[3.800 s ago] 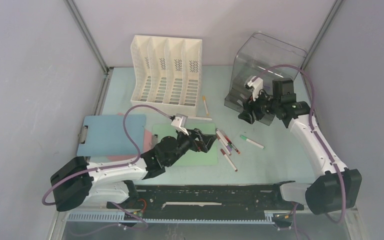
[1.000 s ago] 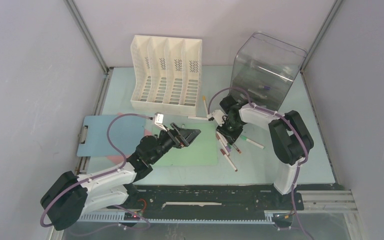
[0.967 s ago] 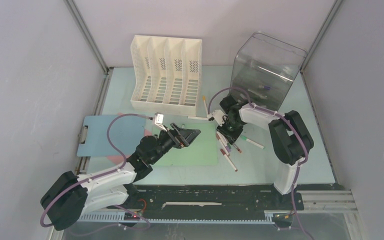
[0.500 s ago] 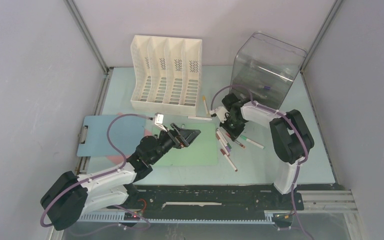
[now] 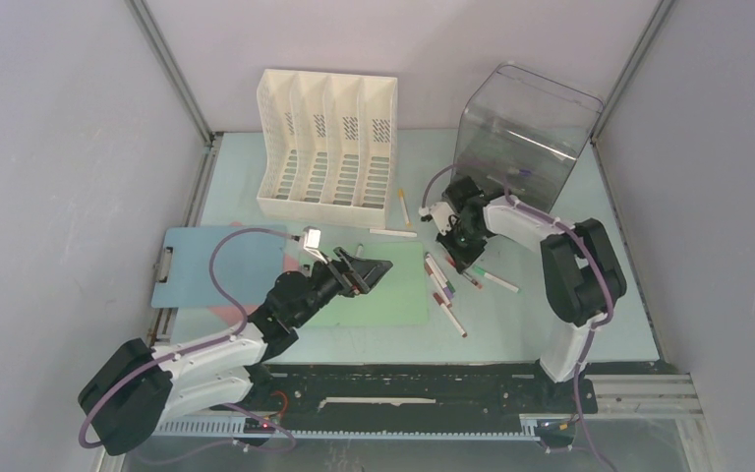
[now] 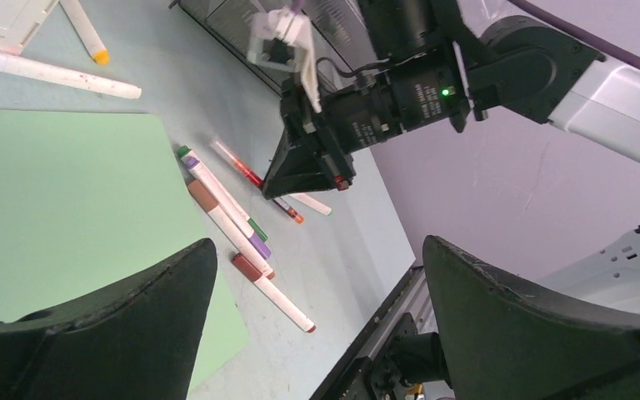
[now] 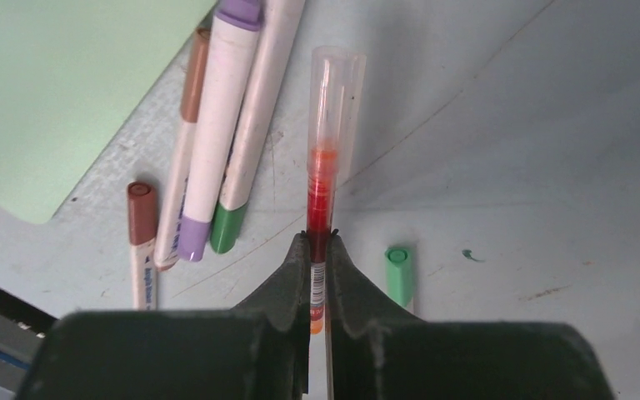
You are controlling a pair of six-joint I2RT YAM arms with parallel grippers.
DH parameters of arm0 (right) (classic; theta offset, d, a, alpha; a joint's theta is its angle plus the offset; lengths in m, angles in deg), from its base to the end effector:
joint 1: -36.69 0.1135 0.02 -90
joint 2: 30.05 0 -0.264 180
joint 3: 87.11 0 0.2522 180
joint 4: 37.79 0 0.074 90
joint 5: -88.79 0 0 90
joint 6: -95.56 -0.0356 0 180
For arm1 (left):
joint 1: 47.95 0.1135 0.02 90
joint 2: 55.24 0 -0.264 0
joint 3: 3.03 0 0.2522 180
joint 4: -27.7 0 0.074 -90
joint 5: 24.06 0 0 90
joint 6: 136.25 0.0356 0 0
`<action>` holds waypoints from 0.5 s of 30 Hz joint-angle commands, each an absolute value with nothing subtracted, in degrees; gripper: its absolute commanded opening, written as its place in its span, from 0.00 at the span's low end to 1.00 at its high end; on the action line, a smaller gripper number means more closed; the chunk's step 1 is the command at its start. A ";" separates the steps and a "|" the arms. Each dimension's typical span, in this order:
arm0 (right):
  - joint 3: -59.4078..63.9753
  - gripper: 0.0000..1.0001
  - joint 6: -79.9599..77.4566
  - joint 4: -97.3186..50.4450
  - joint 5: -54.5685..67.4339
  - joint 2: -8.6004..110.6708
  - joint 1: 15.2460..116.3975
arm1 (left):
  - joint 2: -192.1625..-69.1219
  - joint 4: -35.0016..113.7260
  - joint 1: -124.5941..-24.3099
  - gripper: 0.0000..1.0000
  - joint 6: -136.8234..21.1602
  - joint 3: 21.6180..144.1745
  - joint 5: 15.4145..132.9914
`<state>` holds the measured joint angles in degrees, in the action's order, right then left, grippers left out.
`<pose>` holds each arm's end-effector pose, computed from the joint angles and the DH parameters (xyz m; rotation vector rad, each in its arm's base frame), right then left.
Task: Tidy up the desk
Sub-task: Pick up the stationery from the center of the board.
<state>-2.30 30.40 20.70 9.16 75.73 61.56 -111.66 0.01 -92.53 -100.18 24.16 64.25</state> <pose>0.3123 0.1518 0.1701 -1.2607 2.6630 0.2674 0.1458 -0.1422 0.2073 -0.1687 1.7531 -1.2819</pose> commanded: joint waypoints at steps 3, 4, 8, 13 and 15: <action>-0.30 0.03 30.08 20.10 14.55 67.53 59.51 | -111.11 -1.77 -92.16 1.00 -98.28 24.32 64.70; -0.31 0.03 30.28 20.18 15.46 66.91 59.20 | -111.17 -1.90 -92.16 1.00 -98.28 24.30 64.78; -0.31 0.01 30.63 20.35 18.52 64.22 57.75 | -111.54 -2.29 -92.22 1.00 -98.28 24.20 65.02; -0.31 0.00 30.89 20.27 20.76 60.85 55.76 | -111.75 -2.74 -92.21 1.00 -98.37 24.01 65.23; -0.29 0.00 31.23 20.20 21.57 59.41 54.80 | -111.75 -2.87 -92.19 1.00 -98.37 23.92 65.33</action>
